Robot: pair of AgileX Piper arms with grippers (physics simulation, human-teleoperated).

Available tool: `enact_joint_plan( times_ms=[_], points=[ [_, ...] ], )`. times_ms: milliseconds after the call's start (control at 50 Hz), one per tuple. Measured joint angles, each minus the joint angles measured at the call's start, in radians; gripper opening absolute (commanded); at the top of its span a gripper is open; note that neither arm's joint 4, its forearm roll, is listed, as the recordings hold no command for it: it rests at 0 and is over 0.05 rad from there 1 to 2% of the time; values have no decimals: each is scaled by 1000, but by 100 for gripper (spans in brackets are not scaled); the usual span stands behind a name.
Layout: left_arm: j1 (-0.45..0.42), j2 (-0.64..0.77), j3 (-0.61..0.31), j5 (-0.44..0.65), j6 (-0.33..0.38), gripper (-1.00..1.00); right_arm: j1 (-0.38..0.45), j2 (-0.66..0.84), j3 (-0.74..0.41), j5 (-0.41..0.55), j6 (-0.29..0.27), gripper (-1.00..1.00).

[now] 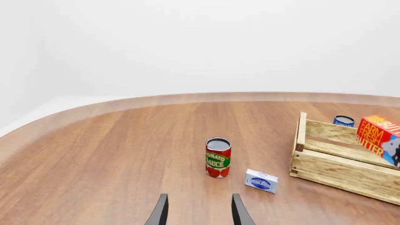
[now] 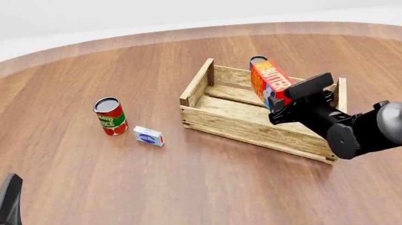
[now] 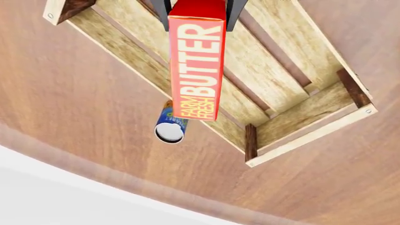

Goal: Pick up the butter and put it in the tray.

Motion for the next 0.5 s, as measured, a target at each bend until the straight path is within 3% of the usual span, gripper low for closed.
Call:
enact_joint_plan(
  times_ms=[500],
  points=[
    [0, 0, 0, 0, 0, 100, -1, 26, -1, -9, 6, -100]
  ],
)
